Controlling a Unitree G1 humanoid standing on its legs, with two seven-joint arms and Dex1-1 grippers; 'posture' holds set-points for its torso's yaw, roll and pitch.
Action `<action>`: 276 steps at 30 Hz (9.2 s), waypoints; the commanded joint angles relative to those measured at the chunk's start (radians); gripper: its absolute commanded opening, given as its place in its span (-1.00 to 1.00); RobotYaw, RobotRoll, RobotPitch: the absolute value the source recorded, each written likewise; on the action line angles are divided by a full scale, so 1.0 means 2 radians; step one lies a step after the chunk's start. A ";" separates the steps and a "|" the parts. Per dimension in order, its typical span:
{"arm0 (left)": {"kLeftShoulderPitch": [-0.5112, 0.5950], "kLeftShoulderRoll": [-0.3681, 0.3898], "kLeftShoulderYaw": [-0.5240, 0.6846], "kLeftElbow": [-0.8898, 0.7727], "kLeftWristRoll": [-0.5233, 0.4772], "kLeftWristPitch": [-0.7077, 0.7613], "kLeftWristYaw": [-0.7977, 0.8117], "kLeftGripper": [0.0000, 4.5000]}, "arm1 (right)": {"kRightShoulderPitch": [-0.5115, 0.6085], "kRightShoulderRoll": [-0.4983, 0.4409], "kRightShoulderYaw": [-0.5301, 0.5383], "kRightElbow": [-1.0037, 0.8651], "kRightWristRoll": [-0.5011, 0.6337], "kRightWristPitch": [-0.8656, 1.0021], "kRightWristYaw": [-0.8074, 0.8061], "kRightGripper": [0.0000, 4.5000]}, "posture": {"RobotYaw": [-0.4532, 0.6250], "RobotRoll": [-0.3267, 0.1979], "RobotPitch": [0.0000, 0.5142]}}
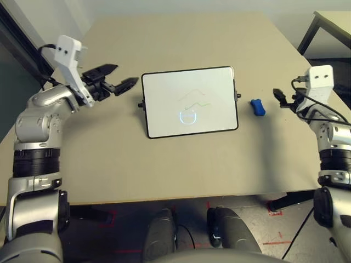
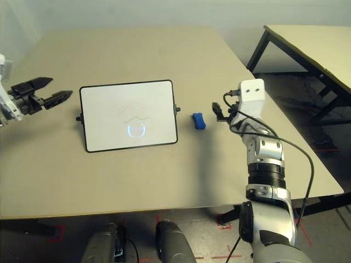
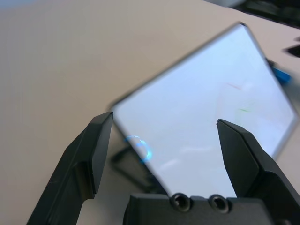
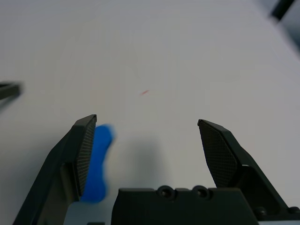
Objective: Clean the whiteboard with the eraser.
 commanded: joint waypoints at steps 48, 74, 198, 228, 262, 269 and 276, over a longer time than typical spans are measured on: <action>-0.002 -0.085 -0.111 -0.025 0.070 -0.036 -0.040 1.00 | -0.010 0.046 0.047 0.061 -0.043 0.008 -0.021 -0.99 | -0.23 0.25 -0.64; -0.005 -0.068 -0.076 -0.010 0.066 -0.031 -0.020 1.00 | -0.024 0.060 0.059 -0.237 0.064 0.127 0.056 -0.99 | -0.29 0.25 -0.65; 0.003 -0.088 -0.082 -0.062 0.041 0.027 -0.011 1.00 | -0.020 0.120 0.198 -0.032 -0.145 -0.240 0.104 -0.99 | -0.21 0.25 -0.46; 0.011 -0.090 -0.082 -0.064 0.041 0.025 -0.007 1.00 | -0.016 0.112 0.223 -0.155 -0.164 -0.070 0.096 0.98 | -0.21 0.25 -0.47; 0.023 -0.091 -0.079 -0.076 0.024 0.040 -0.003 1.00 | -0.012 0.103 0.264 -0.145 -0.221 -0.106 0.086 -0.99 | -0.19 0.25 -0.46; 0.023 -0.091 -0.078 -0.075 0.023 0.040 -0.003 1.00 | 0.004 0.109 0.263 -0.148 -0.208 -0.084 0.093 -0.99 | -0.19 0.25 -0.46; 0.021 -0.090 -0.078 -0.075 0.023 0.041 -0.004 1.00 | 0.037 0.122 0.274 -0.190 -0.198 -0.046 0.108 -0.99 | -0.19 0.25 -0.46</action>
